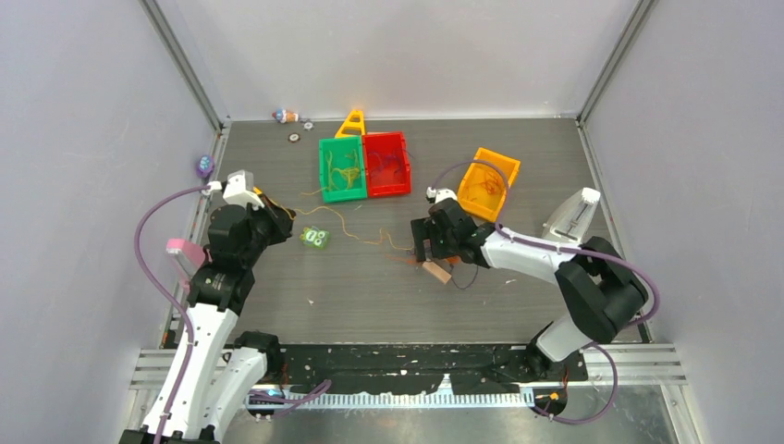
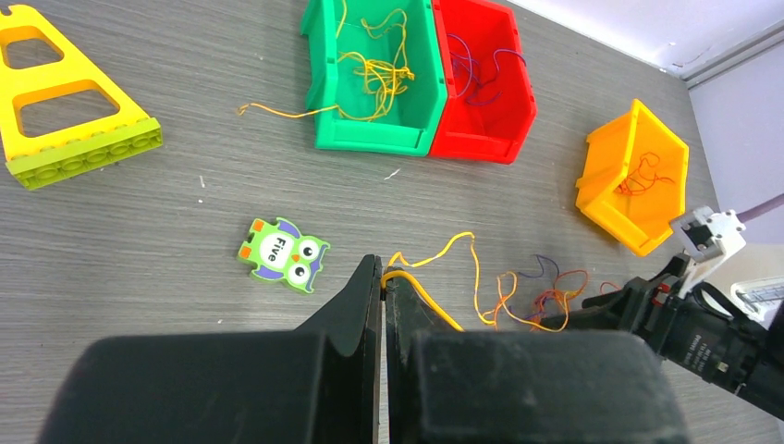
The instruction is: Untangle the cables
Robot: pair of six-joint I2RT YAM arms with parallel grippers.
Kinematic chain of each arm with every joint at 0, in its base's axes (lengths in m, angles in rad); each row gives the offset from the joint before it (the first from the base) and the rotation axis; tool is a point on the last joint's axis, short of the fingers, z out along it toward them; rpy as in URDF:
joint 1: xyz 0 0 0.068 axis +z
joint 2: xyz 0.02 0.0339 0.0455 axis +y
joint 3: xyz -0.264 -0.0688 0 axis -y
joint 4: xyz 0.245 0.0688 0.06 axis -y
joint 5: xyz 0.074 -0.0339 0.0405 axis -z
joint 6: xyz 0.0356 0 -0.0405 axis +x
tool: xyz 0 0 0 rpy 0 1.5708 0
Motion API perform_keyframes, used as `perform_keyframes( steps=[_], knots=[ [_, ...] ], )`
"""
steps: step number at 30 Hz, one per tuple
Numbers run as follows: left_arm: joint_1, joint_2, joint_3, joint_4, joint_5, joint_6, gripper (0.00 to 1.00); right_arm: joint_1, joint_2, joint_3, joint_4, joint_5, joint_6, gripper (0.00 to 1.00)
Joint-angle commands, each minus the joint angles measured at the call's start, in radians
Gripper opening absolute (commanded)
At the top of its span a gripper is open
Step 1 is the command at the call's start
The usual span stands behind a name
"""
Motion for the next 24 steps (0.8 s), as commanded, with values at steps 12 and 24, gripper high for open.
perform_keyframes(
  steps=[12,24],
  knots=[
    [0.002,-0.022,0.068,-0.071,-0.205,0.005,0.0,0.044,0.135,0.07,-0.04,0.208,0.028,0.48],
    [0.056,-0.006,0.165,-0.209,-0.478,-0.035,0.0,-0.16,-0.29,-0.184,-0.074,0.199,0.149,0.05]
  ],
)
